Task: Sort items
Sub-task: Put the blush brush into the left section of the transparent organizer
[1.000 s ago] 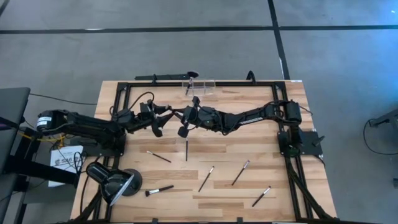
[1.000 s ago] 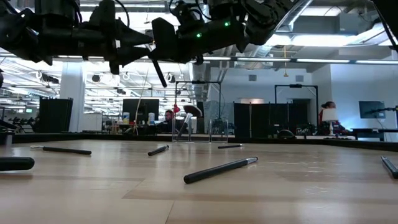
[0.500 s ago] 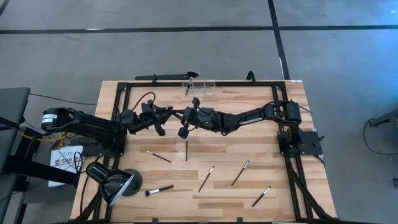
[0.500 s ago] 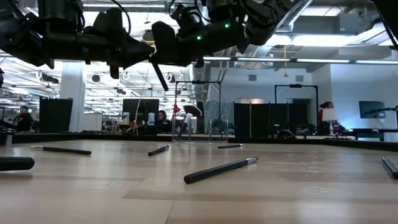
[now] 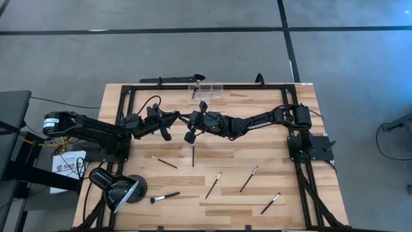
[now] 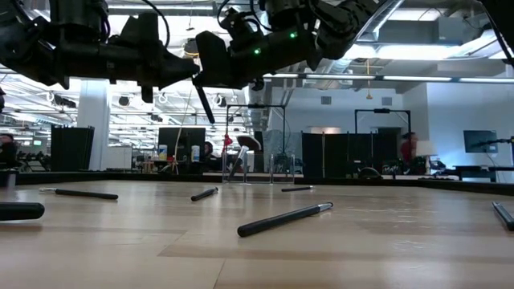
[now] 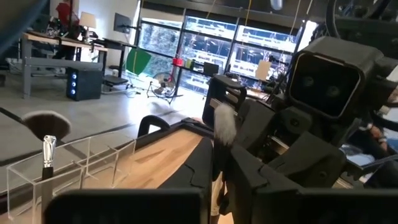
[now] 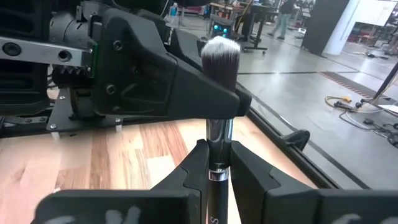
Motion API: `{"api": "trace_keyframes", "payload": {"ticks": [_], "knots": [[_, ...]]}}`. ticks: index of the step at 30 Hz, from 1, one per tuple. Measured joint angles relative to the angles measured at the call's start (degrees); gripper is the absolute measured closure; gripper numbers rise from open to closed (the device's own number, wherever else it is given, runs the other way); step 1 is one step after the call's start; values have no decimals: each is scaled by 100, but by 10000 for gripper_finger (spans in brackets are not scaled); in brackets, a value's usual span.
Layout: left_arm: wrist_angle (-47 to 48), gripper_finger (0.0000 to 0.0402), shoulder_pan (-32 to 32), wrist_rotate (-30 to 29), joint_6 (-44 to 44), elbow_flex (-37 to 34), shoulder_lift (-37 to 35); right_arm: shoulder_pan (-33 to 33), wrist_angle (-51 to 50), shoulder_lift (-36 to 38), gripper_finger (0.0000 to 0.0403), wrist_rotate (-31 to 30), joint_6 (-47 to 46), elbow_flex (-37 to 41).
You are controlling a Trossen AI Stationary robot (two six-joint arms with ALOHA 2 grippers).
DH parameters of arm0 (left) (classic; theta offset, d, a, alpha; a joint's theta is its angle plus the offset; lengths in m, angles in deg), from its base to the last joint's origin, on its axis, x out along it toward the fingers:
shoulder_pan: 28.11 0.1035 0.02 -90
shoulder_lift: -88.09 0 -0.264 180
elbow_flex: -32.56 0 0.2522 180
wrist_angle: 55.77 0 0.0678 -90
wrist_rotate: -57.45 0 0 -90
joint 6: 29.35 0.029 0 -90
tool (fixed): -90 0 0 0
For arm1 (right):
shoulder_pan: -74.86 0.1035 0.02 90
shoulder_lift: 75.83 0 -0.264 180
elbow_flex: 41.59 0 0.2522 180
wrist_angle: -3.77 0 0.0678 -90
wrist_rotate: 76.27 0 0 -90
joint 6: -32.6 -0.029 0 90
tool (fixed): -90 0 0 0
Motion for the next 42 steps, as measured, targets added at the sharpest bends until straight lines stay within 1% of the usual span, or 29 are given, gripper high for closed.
{"api": "trace_keyframes", "payload": {"ticks": [4, 8, 10, 13, 16, 20, 24, 27, 32, 36, 40, 42], "knots": [[95, 382, 0, 16, 98, 4, -5, -1, -25, 5, 345, 35, -39, 0], [177, 382, 3, -10, 255, 4, -4, 3, -94, 44, 313, 57, -77, 3], [215, 382, 7, -46, 277, 4, -4, 4, -451, 59, 292, 97, -208, -2], [294, 382, 11, -55, 421, 4, -4, 27, -1281, 55, 257, 104, -437, 0], [513, 382, 8, -195, 555, 4, -4, 100, -1950, 243, 228, 30, -502, 11], [928, 382, 26, -420, 827, 4, 0, 306, -2621, 730, 208, -317, -474, 9], [997, 381, 25, -477, 865, 4, 0, 508, -2759, 1171, 211, -405, -243, 9], [913, 382, 24, -616, 851, 65, 0, 636, -2470, 1455, 224, -420, -29, 207], [892, 381, 24, -629, 906, 336, 0, 694, -1858, 2024, 251, -419, -92, 1161], [927, 381, 39, -631, 1201, 713, 0, 674, -1055, 2532, 269, -434, -261, 2087], [1211, 380, 255, -652, 1257, 1118, 128, 866, -266, 2910, 281, -427, -544, 2852], [1378, 380, 421, -655, 1267, 1335, 356, 1013, -60, 3014, 284, -414, -586, 3112]]}}
